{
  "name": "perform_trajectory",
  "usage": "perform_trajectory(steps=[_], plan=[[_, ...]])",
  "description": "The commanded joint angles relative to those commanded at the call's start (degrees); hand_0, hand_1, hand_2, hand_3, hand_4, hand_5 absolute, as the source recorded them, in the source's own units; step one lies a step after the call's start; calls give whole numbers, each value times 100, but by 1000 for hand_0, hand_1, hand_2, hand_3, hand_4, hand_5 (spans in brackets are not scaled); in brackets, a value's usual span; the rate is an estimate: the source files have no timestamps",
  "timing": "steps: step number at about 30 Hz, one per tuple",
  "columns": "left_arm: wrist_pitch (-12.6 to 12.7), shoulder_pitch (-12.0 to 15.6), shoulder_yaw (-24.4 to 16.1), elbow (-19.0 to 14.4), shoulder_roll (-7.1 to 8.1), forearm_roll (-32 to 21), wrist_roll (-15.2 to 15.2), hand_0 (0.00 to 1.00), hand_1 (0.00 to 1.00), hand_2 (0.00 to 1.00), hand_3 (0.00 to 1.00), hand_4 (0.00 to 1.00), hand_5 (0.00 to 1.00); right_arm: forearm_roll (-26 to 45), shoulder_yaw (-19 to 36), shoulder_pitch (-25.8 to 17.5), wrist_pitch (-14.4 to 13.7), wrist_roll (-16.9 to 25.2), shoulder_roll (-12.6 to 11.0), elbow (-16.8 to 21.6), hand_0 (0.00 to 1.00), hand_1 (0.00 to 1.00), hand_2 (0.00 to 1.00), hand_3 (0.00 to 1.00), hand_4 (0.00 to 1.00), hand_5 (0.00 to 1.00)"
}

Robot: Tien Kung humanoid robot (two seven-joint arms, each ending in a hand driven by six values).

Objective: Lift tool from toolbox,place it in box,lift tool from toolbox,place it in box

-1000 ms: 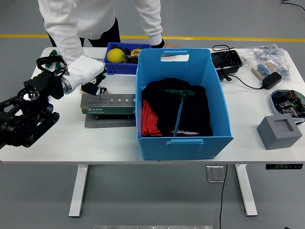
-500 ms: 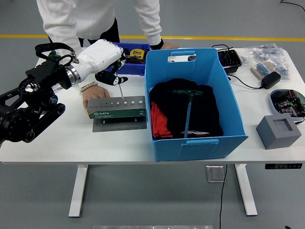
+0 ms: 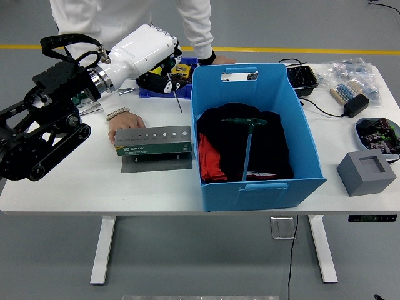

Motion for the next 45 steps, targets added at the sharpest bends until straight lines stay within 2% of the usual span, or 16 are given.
perform_trajectory(steps=[2,5,7,13,16,17,20,21,22,28,29,33,34,40,41,45], plan=[[29,-56,111,-162,-144,-172,16,62,2,2,33,779,256,-8,4,3,0,-4,1,1,675,669,725,574,775,717],[56,-171,327,-164,-421,-392,13,63,2,2,34,780,254,-21,12,8,-1,-10,3,4,675,669,725,573,774,717],[68,-231,450,-86,-593,-476,-1,63,2,2,34,780,254,-40,21,11,0,-17,3,6,675,669,725,573,774,717],[177,-356,860,442,-1218,-697,-107,89,2,19,68,773,237,-104,51,38,1,-41,2,16,674,668,724,573,774,716],[206,-366,975,619,-1422,-710,-172,89,2,19,68,773,237,-81,40,64,-4,-34,-6,20,674,668,724,573,774,716],[183,-369,1014,703,-1501,-739,-176,223,143,201,320,799,273,-83,42,77,-6,-34,-10,21,677,668,724,573,774,716],[68,-382,1075,919,-1670,-724,-126,223,143,201,320,799,273,-89,32,111,-7,-31,-22,26,677,668,724,573,774,716],[39,-387,1087,966,-1703,-714,-111,223,143,201,320,799,273,-89,32,118,-8,-30,-24,27,677,668,724,573,774,716],[17,-396,1113,1033,-1750,-700,-111,331,299,384,476,857,369,-84,26,125,-8,-26,-27,28,675,669,724,573,773,715],[3,-446,1246,1293,-1893,-726,-146,331,299,384,476,857,369,-72,13,119,-8,-15,-36,35,675,669,724,573,773,715],[-21,-452,1254,1325,-1907,-719,-132,401,446,511,526,879,399,-77,14,117,-7,-15,-38,36,675,668,725,573,773,714],[-144,-459,1260,1444,-1951,-691,-32,401,446,511,526,879,399,-115,24,108,1,-21,-44,39,675,668,725,573,773,714],[-162,-456,1265,1466,-1956,-681,-13,537,577,663,623,903,433,-124,27,102,1,-23,-43,40,675,667,725,573,774,714],[-332,-411,1258,1506,-1931,-604,166,537,577,663,623,903,433,-173,52,75,6,-36,-44,41,675,667,725,573,774,714],[-351,-397,1249,1496,-1922,-594,195,716,723,814,690,935,493,-184,61,69,6,-39,-42,40,675,666,725,573,774,714],[-381,-316,1131,1379,-1868,-560,261,716,723,814,690,935,493,-223,90,42,6,-51,-30,35,675,666,725,573,774,714]])
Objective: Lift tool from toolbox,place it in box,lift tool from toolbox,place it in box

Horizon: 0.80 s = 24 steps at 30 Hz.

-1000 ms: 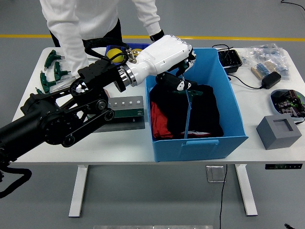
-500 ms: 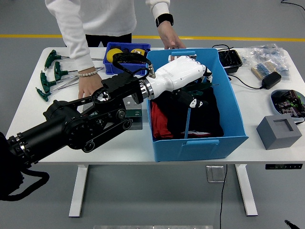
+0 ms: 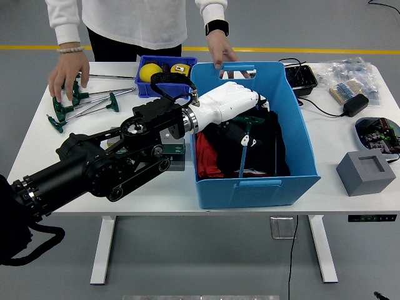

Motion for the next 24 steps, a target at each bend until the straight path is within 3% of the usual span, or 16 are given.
perform_trajectory(steps=[1,2,6,12,13,14,16,19,24], plan=[[12,28,-51,-50,17,1,-1,716,723,814,690,935,493,-6,5,-5,0,-1,3,-1,675,666,725,573,774,714],[48,83,-144,-137,47,-11,-14,800,818,910,785,953,524,-13,12,-10,-1,-2,7,-3,678,667,724,574,775,715],[241,423,-654,-574,185,-378,-62,800,818,910,785,953,524,23,-1,-36,1,11,17,-10,678,667,724,574,775,715],[345,1021,-1482,-1335,375,-1437,51,764,783,886,758,947,533,143,-67,-33,4,50,17,-18,677,667,725,574,775,715],[355,1134,-1601,-1455,413,-1605,111,764,783,886,758,947,533,164,-76,-34,4,57,19,-20,677,667,725,574,775,715],[348,1305,-1775,-1625,454,-1894,223,704,716,802,723,948,556,182,-82,-35,4,62,21,-21,674,666,724,574,775,715],[296,1501,-1973,-1784,493,-2285,446,704,716,802,723,948,556,203,-93,-33,4,68,23,-22,674,666,724,574,775,715],[8,1920,-2384,-1956,583,-2883,897,704,716,802,723,948,556,280,-147,-15,-7,91,21,-25,674,666,724,574,775,715],[13,2562,-2846,-2032,647,-3498,1000,732,737,826,742,934,577,432,-217,13,-12,129,2,-29,672,667,724,573,775,716]])
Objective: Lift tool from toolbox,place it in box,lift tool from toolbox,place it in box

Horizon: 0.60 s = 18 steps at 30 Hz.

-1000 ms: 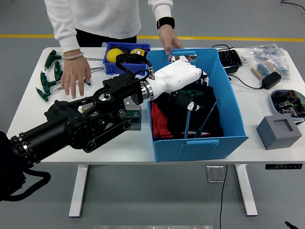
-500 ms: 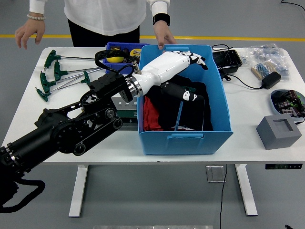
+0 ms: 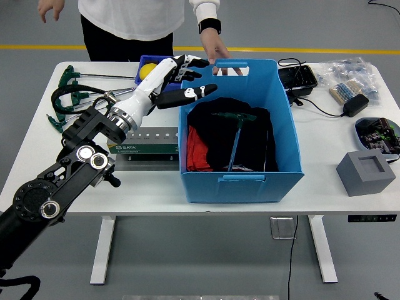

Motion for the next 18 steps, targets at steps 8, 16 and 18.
perform_trajectory(steps=[8,16,18], plan=[[487,876,-666,-215,-279,-927,-546,748,754,831,746,923,573,133,-79,48,3,50,-26,0,671,660,723,573,774,717],[558,1893,-1419,-597,-683,-993,-1179,745,752,826,755,925,580,273,-160,34,-4,81,-12,-14,669,660,724,573,773,717],[551,2214,-1550,-706,-749,-1041,-1296,745,752,826,755,925,580,305,-175,24,0,88,-6,-18,669,660,724,573,773,717]])
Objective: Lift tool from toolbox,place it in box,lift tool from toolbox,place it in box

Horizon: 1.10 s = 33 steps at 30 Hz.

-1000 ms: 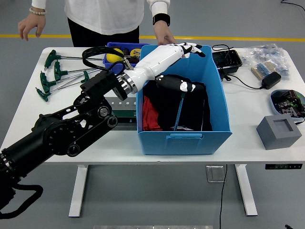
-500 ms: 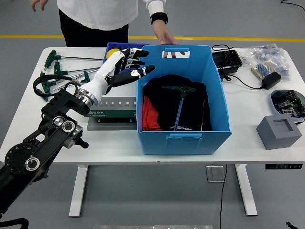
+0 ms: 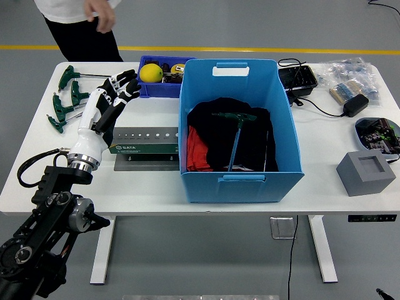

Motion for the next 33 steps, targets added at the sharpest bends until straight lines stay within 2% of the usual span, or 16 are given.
perform_trajectory(steps=[2,5,10,27,33], plan=[[-19,174,-63,-57,-16,-61,-19,748,748,822,746,910,587,-21,10,-6,6,-4,1,-2,670,660,723,572,772,718],[-39,258,-106,-90,19,-56,0,748,748,822,746,910,587,-89,42,-14,18,-21,-2,-3,670,660,723,572,772,718],[-97,217,-148,-98,104,-1,67,752,751,827,749,906,595,-152,65,-14,34,-37,-10,-2,675,659,723,571,772,718],[-112,170,-253,-115,73,82,-32,754,759,831,753,899,598,-279,158,2,22,-78,-2,5,674,656,722,569,768,720],[-90,261,-287,-124,67,108,-46,757,759,831,753,897,600,-392,148,26,36,-91,-6,24,674,656,721,569,767,718]])
